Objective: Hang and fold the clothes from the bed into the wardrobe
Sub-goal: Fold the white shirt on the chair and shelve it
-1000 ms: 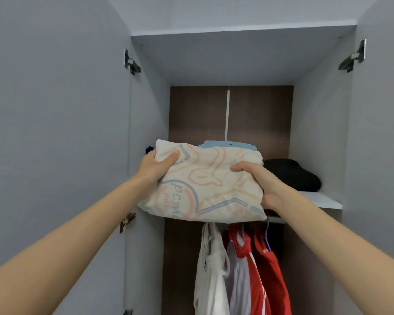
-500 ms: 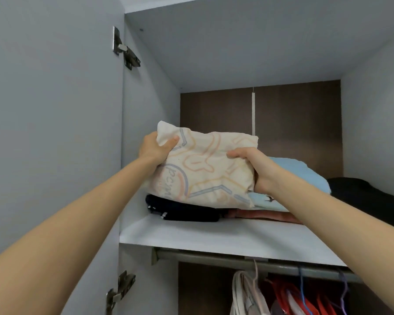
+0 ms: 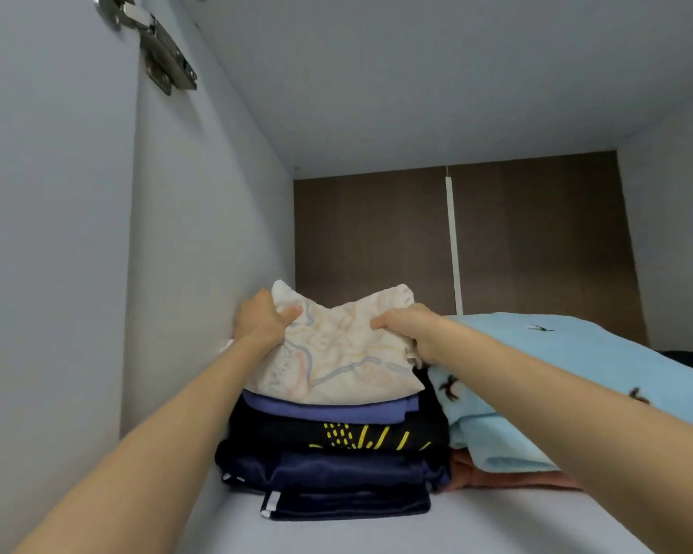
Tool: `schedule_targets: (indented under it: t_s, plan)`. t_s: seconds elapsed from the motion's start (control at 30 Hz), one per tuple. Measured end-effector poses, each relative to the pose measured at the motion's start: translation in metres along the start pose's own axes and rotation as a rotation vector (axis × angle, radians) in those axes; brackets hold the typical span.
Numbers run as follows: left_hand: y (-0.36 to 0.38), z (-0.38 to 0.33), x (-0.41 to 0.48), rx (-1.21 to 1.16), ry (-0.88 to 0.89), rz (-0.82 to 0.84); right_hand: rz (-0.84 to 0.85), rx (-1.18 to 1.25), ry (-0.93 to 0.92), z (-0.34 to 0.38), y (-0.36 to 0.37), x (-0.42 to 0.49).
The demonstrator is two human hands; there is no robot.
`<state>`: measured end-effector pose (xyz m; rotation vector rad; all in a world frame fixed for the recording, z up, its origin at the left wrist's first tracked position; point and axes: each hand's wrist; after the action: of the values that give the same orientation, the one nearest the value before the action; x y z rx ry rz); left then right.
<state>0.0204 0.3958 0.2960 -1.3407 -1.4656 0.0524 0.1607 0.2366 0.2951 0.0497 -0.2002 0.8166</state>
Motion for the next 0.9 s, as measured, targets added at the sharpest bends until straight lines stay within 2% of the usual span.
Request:
schedule_targets:
  t_s: [0.1,0.2,0.23,0.3,0.37,0.4,0.47,0.53,0.6,0.8,0.9]
  plan:
    - [0.019,0.002,-0.012,-0.008,0.124,-0.09,-0.084,-0.253,-0.241,-0.015,0.003,0.009]
    - [0.013,-0.008,-0.015,0.156,0.349,-0.284,-0.179,-0.623,-0.489,-0.011,0.004,0.007]
    - [0.01,-0.013,-0.014,0.197,0.379,-0.266,-0.205,-0.746,-0.572,-0.006,0.004,0.005]
    - [0.009,-0.023,-0.012,0.248,0.357,-0.05,-0.136,-0.824,-0.649,0.007,0.007,0.002]
    - [0.013,-0.028,-0.016,0.36,0.297,0.251,0.023,-0.81,-0.597,0.008,0.016,-0.001]
    - [0.016,-0.028,-0.019,0.406,0.269,0.345,0.087,-0.852,-0.545,0.003,0.021,-0.001]
    - [0.019,-0.022,-0.026,0.415,0.234,0.425,0.156,-1.022,-0.413,-0.013,0.027,0.005]
    - [0.023,-0.017,-0.028,0.396,0.23,0.446,0.18,-1.131,-0.306,-0.032,0.025,0.012]
    - [0.027,-0.015,-0.029,0.394,0.233,0.464,0.198,-1.116,-0.269,-0.045,0.02,0.017]
    - [0.036,-0.004,-0.035,0.41,0.201,0.381,0.173,-1.074,-0.305,-0.054,0.019,0.009]
    - [0.024,-0.006,-0.037,0.308,0.171,0.382,0.134,-0.978,-0.335,-0.042,0.018,-0.001]
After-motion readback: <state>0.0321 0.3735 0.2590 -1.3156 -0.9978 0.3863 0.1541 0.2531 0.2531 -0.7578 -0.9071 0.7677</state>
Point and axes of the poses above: each hand's wrist, its own x-axis towards the middle knuckle, its own y-axis out of the palm, z = x × y, and after that the axes turned 11 degrees about x, right-handed
